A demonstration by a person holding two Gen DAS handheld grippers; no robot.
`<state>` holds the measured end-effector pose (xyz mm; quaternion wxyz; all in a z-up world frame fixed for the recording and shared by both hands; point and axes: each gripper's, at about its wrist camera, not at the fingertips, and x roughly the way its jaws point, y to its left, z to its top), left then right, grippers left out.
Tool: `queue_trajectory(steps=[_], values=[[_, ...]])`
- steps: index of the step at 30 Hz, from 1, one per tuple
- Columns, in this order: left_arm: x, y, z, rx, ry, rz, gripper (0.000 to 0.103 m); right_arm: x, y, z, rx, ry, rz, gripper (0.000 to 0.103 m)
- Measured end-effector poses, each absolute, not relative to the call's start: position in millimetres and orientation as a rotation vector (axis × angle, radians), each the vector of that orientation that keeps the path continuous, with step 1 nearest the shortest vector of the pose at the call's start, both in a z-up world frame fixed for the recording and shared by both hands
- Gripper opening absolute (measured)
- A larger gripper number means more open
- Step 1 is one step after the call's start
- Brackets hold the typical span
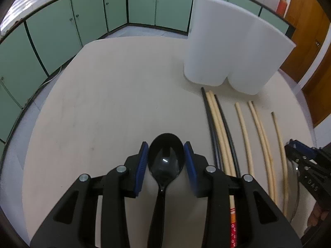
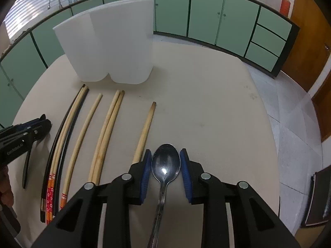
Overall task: Organize utensils
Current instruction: 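Lift both spoons and carry them over the white utensil holder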
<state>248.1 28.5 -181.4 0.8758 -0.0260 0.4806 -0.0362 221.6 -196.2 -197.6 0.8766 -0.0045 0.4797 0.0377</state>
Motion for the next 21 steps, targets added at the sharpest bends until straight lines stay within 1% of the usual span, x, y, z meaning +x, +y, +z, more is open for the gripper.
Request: queue_trajectory(steps=[3,8,21], values=[[239.7,32.6,-167.6,-0.095,0.919,-0.120,0.034,213.6,-200.2,-190.2,0.025,0.949,0.114,0.028],[216.6,34.2,-144.5,-0.131,0.744,-0.179,0.034,195.7,-205.4,-168.1,0.039,0.812,0.152,0.028],[202.3,28.9,-111.7,-0.138,0.601,-0.159,0.034,182.6,-222.3,-123.2,0.116,0.650,0.194,0.028]])
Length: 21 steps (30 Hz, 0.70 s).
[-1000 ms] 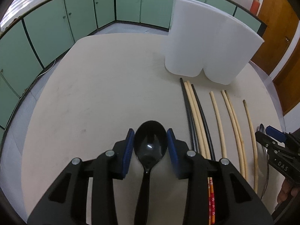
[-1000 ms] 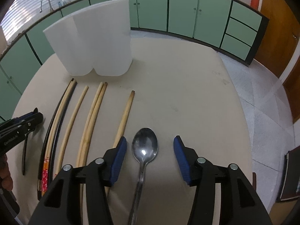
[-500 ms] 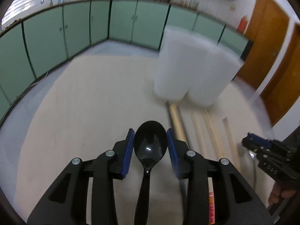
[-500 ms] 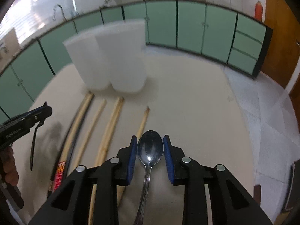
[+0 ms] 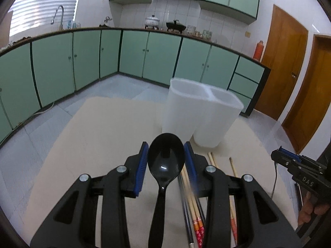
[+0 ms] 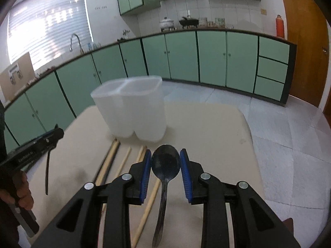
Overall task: Organize utensils
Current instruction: 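Lift both spoons and carry them over the white utensil holder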
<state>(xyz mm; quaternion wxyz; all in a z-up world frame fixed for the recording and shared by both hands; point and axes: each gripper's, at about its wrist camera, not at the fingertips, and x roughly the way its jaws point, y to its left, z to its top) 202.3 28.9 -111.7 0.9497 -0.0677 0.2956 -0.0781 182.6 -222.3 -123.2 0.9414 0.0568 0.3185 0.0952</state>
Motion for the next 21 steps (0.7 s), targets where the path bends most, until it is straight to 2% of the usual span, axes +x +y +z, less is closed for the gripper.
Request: queue_trajectory(steps=[10,21], values=[[197.9,42.0,-74.4,-0.221,0.506,-0.212,0.034,184.3,-223.7,-88.6,0.117,0.549,0.223,0.028],[235.6,38.7,-25.7,-0.307,0.378,-0.291,0.034,211.5,-233.6,-33.9,0.141,0.437,0.291,0.028]])
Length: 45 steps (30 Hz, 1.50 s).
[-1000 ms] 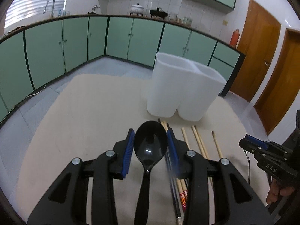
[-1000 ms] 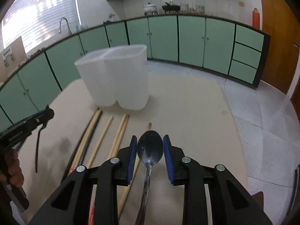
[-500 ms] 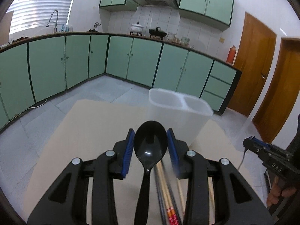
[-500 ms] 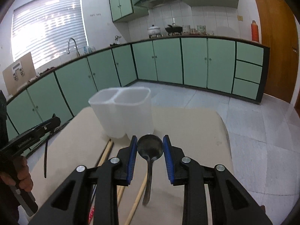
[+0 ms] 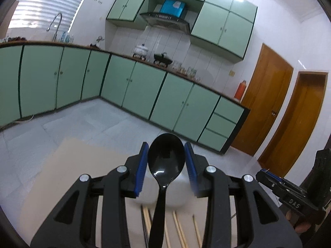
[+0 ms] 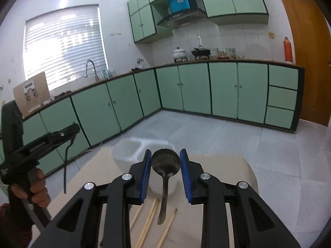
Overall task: Organize utensils
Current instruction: 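Lift both spoons and carry them over the white utensil holder, then open the right tool dropping the metal spoon in while the left releases the black spoon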
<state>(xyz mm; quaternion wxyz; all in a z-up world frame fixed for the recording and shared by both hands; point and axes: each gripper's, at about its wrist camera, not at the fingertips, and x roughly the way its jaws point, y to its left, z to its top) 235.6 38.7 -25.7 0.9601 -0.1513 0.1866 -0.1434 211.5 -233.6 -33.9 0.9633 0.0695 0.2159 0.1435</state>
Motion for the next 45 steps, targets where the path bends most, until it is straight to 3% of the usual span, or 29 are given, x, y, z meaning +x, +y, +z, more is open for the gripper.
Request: queue_trajectory(steps=[11,20,29,38,45], values=[[309.1,4.6,-1.5,-0.310,0.268,-0.325,0.034,279.6,-220.0,-0.4,0.128,0.373,0.339,0.028],[356.4,-6.3,-28.6,-0.332,0.287,-0.334,0.034,332.3,-211.5,-10.6,0.138,0.387,0.339,0.028],[359.5,-1.2,-41.6,-0.340,0.284,-0.324,0.034,326.7,-215.1,8.4,0.189,0.322,0.418,0.028],[360.1,-0.9,-66.5,-0.312,0.336,-0.290,0.035,339.9,-197.0,-36.1,0.142,0.416,0.375,0.028],[346.5,2.8,-74.5,-0.271,0.360,-0.257,0.049,333.0,-199.1,-66.3,0.180,0.488,0.366,0.031]])
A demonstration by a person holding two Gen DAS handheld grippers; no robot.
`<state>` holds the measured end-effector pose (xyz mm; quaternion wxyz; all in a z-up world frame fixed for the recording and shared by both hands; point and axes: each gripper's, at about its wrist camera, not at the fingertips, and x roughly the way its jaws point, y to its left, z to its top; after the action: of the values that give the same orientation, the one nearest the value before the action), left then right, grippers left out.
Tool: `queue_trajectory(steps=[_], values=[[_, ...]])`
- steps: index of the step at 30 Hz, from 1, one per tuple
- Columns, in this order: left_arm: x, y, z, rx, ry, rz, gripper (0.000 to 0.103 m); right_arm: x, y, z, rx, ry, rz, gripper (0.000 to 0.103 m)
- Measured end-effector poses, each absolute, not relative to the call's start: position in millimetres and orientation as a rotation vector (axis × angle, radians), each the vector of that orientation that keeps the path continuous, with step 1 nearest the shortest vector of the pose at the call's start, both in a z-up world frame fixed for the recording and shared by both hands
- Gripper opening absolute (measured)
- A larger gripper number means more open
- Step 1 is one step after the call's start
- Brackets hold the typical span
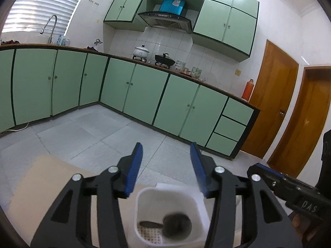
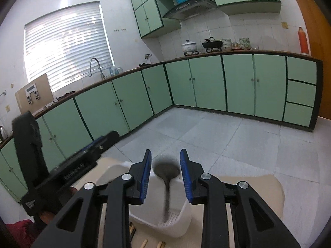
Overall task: Organize utensils
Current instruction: 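Open the right tool dropping the metal spoon in while the left releases the black spoon, then move both open tools back down to the row of chopsticks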
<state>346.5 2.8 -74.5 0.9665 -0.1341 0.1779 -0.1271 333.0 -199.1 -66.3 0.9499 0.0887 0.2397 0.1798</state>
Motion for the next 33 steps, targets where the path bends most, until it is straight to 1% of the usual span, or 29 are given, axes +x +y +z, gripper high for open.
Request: queue_trajectory(steps=[1,5,7,12,18,23,27,28,33], values=[[344.7,2.4,-74.3,-0.264,0.360,-0.252,0.051,330.9,-199.5,-67.7,0.184,0.489,0.360,0.035],[329.9,2.0,-68.5,-0.217,0.354,-0.235,0.056,320.6,-199.3,-68.3,0.179,0.484,0.336,0.038],[320.2,2.7,-64.2,-0.195,0.346,-0.222,0.060,313.7,-198.6,-66.2,0.170,0.474,0.324,0.043],[292.4,5.3,-56.5,-0.154,0.339,-0.198,0.064,289.1,-198.2,-61.0,0.160,0.460,0.297,0.049],[254.7,9.9,-58.5,-0.121,0.360,-0.178,0.071,254.2,-198.7,-68.0,0.142,0.474,0.264,0.056],[219.9,16.9,-70.6,-0.093,0.409,-0.162,0.075,225.2,-199.2,-84.3,0.131,0.515,0.238,0.062],[191.3,20.3,-88.7,-0.052,0.465,-0.147,0.080,196.7,-198.9,-108.6,0.116,0.572,0.205,0.074],[187.0,21.6,-92.3,-0.047,0.475,-0.146,0.081,191.2,-201.0,-114.5,0.114,0.585,0.199,0.075],[157.1,24.2,-123.2,0.029,0.547,-0.118,0.081,161.5,-201.0,-142.0,0.125,0.656,0.181,0.075]])
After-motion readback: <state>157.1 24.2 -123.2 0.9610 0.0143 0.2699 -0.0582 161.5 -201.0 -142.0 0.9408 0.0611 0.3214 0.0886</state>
